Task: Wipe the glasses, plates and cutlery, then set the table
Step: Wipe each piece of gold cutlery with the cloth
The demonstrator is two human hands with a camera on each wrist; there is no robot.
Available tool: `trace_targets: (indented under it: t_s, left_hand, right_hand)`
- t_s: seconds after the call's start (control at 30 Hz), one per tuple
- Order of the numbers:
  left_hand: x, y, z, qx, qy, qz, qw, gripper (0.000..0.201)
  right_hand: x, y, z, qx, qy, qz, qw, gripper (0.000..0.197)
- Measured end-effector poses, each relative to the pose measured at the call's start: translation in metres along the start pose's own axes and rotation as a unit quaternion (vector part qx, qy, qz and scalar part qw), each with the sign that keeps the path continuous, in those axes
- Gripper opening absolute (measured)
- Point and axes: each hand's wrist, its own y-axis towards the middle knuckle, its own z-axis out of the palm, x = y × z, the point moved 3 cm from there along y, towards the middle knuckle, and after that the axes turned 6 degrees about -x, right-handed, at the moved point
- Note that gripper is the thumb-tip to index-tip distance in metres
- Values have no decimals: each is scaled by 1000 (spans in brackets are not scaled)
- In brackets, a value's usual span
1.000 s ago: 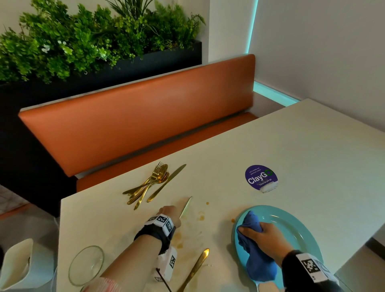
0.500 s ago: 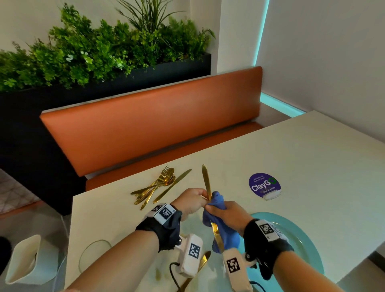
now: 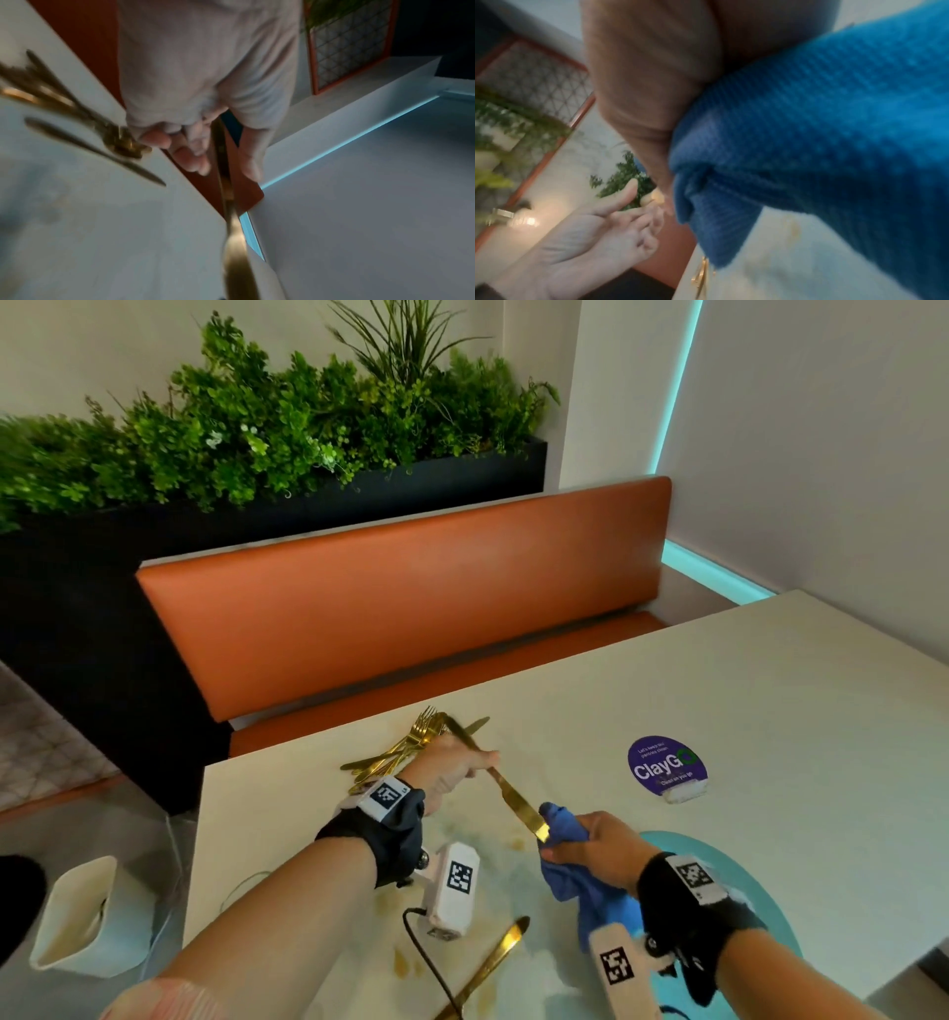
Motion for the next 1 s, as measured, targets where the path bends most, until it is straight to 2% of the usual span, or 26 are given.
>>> trace_targets:
  t_s: [0.07,0.1,0.13,0.2,0.23,0.27,0.3,0.37,0.43,0.5,0.53,0.57,0.6,0.7,0.77,0.9,1.0]
  left_hand:
    - [0,10,-17,-13,52,28,998,81]
    - [-1,9,-22,4,107,57,993,91]
    - [-2,8,-26,27,191,97,976,86]
    - [3,4,-28,64,378,172,907,49]
    - [7,3,-28,75,439,194,874,33]
    - [10,1,-28,87,470,200,855,27]
    - [13,-3,-28,100,479,197,850,26]
    - [19,-10,-24,116,452,181,866,26]
    - [24,-16,-17,132,384,158,900,24]
    - [29,-21,-9,140,291,127,938,21]
    - [30,-23,-6,131,241,113,955,21]
    - [31,-23,-4,114,200,98,968,22]
    - [32,-23,-2,95,163,84,978,23]
    - [32,-28,10,59,115,67,989,19]
    - [31,-36,23,70,100,72,990,21]
    - [28,-47,42,82,73,97,989,32]
    - [26,-53,48,110,53,97,988,31]
  right_hand:
    - [-3,-1,-14,23,-76,-11,997,21]
    - [-4,-2,-20,33,-112,-14,993,20]
    - [-4,-3,-26,41,-136,-18,990,18]
    - [-2,-2,-40,40,-156,-24,987,13]
    - [0,-1,-48,28,-158,-26,987,14]
    - [1,1,-58,10,-151,-27,988,15]
    - [3,4,-67,-11,-130,-26,991,15]
    - [9,8,-79,-60,-51,-22,997,14]
    - [14,15,-84,-154,61,-21,986,16]
    - [15,21,-81,-256,201,-5,945,19]
    - [14,24,-78,-284,267,13,921,23]
    - [13,26,-72,-291,305,38,906,27]
    - [12,26,-63,-279,313,62,906,30]
    - [15,28,-25,-203,255,73,943,41]
    - [25,30,-11,-196,234,50,951,45]
    - [43,34,-13,-223,323,41,919,23]
    - [43,34,-15,-232,346,40,908,18]
